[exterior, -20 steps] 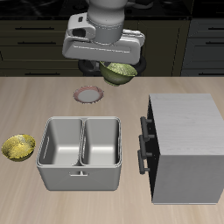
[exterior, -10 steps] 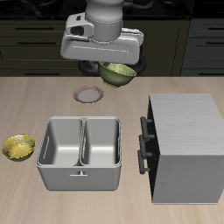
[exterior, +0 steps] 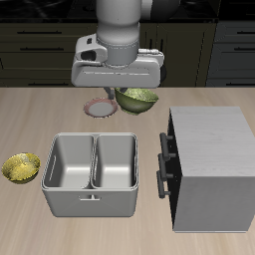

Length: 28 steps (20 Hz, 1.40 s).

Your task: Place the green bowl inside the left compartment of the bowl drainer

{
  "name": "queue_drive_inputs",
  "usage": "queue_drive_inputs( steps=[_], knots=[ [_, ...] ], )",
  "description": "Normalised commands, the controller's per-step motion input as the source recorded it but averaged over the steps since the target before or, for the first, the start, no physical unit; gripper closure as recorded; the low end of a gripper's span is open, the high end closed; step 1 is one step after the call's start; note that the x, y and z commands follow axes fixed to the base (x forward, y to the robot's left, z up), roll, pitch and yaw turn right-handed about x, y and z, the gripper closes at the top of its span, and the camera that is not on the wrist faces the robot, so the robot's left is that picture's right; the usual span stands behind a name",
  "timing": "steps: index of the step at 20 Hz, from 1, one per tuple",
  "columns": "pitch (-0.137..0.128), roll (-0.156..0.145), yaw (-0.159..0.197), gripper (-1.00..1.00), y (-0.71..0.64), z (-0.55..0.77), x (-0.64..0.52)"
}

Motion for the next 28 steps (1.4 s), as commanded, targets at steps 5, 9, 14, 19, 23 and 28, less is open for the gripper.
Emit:
queue_drive_inputs(
  steps=[5, 9, 14, 19, 23, 28],
  knots=[
    [0.044, 0.009, 0.002, 1.0, 0.01, -0.42, 0.06],
    [0.032, -0.003, -0.008, 1.0, -0.09, -0.31, -0.02],
    [0.015, -0.018, -0.015, 1.0, -0.19, -0.18, -0.08],
    [0.016, -0.019, -0.008, 1.0, -0.18, -0.21, -0.07],
    [0.031, -0.011, 0.003, 1.0, -0.13, -0.32, -0.04],
    [0.024, -0.012, -0.008, 1.0, -0.08, -0.22, -0.02]
  ],
)
